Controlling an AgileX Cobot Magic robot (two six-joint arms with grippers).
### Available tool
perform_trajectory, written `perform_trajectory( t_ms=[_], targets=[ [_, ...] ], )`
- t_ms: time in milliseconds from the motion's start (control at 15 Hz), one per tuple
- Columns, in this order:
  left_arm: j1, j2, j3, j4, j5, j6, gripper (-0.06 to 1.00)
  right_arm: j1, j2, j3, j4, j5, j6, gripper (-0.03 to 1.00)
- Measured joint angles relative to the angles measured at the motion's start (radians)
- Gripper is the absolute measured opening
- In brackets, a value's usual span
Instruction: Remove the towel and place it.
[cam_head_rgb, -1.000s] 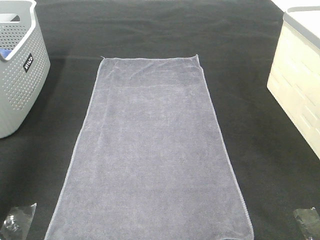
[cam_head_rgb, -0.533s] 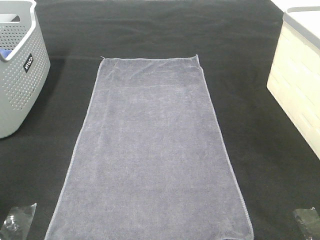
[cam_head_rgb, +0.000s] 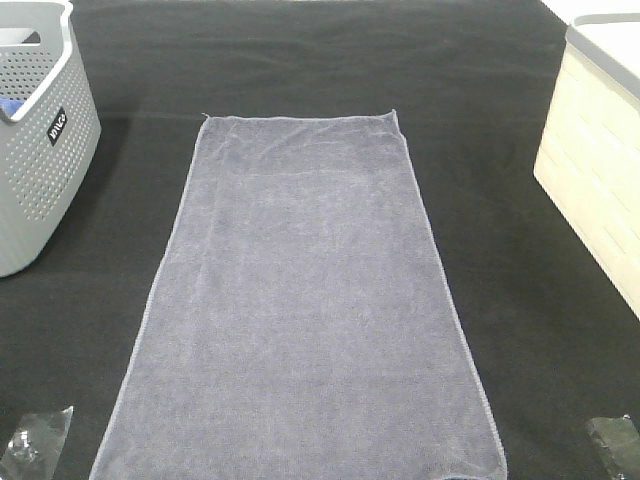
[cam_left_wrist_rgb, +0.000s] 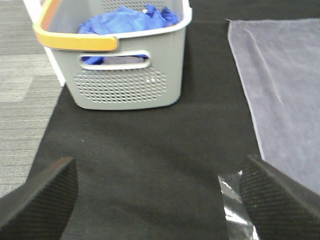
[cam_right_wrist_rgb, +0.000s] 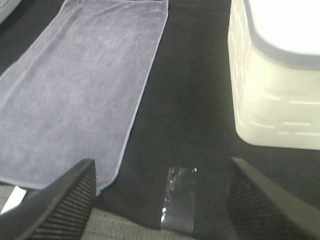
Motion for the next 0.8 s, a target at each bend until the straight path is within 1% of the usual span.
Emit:
perform_trajectory(
  t_ms=[133,267,333,400,467,533,800],
  targets=[
    [0.000,0.000,0.047,-0.057,0.000,0.064,0.83,0.000,-0.004,0.073,0.007,0.000,-0.020,0.71],
    [0.001,0.000,0.105,-0.100,0.009,0.083,0.83,0.000,-0.004,0.141,0.015,0.002,-0.025,0.71],
    [0.002,0.000,0.114,-0.100,0.003,0.085,0.82,0.000,-0.004,0.151,0.018,-0.005,-0.035,0.71],
    [0.004,0.000,0.120,-0.106,-0.022,0.085,0.82,0.000,-0.004,0.159,0.021,-0.033,-0.050,0.71],
    [0.004,0.000,0.133,-0.106,-0.062,0.081,0.82,0.000,-0.004,0.179,0.023,-0.074,-0.052,0.71],
    [0.004,0.000,0.153,-0.100,-0.103,0.064,0.82,0.000,-0.003,0.189,0.023,-0.095,-0.052,0.71],
    [0.005,0.000,0.163,-0.100,-0.124,0.050,0.82,0.000,-0.003,0.193,0.023,-0.106,-0.052,0.71]
  ],
)
